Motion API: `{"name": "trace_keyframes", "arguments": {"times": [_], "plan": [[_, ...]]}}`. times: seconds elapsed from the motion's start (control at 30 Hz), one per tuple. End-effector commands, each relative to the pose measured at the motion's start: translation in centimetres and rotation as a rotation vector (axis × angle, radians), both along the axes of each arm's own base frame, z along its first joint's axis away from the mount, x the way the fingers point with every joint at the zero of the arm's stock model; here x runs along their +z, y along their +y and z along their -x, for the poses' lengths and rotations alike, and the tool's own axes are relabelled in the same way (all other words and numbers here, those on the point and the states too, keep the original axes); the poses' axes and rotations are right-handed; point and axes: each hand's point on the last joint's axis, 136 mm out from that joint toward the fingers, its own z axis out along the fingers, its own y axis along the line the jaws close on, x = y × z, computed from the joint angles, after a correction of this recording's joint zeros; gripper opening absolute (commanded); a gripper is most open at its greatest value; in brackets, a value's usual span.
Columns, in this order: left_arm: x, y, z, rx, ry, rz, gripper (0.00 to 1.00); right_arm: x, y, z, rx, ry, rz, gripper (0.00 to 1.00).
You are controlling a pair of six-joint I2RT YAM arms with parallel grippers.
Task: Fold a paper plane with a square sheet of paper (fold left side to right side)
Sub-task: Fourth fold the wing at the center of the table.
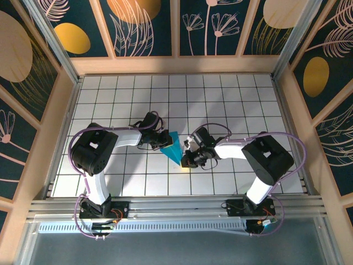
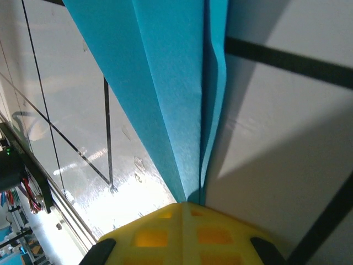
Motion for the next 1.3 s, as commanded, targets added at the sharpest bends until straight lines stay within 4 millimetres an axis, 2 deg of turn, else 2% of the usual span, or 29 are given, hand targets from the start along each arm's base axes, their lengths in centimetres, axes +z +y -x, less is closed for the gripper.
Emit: {"name": "trace_keyframes", "arguments": {"times": [0.0, 0.13, 0.33, 0.47, 0.67, 0.87, 1.07, 1.27], "plan": [[-4.8, 3.3, 2.0, 0.034, 0.1, -0.186, 0.0, -1.8, -2.7, 3.4, 0.029, 0.101, 0.121, 0.0], [-4.7, 3.3, 1.9, 0.036, 0.099, -0.185, 0.0, -0.2, -2.2, 3.0, 0.03, 0.076, 0.089, 0.0], [-4.5, 3.2, 1.9, 0.035, 0.094, -0.182, 0.0, 5.8, -0.6, 0.8, 0.027, -0.021, -0.11, 0.0], [-4.4, 3.1, 1.9, 0.032, 0.093, -0.179, 0.0, 7.8, 0.5, -0.7, -0.002, -0.06, -0.222, 0.0], [-4.3, 3.2, 1.8, 0.038, 0.092, -0.175, 0.0, 6.1, 2.4, -3.9, -0.079, -0.103, -0.191, 0.0], [-4.4, 3.2, 1.9, 0.035, 0.095, -0.177, 0.0, 3.9, 3.2, -5.5, -0.117, -0.107, -0.134, 0.0], [-4.4, 3.1, 1.8, 0.036, 0.093, -0.174, 0.0, 1.7, 3.0, -5.6, -0.111, -0.093, -0.053, 0.0], [-4.5, 3.2, 1.9, 0.036, 0.096, -0.176, 0.0, 0.0, 1.8, -5.2, -0.131, -0.068, 0.027, 0.0]]}}
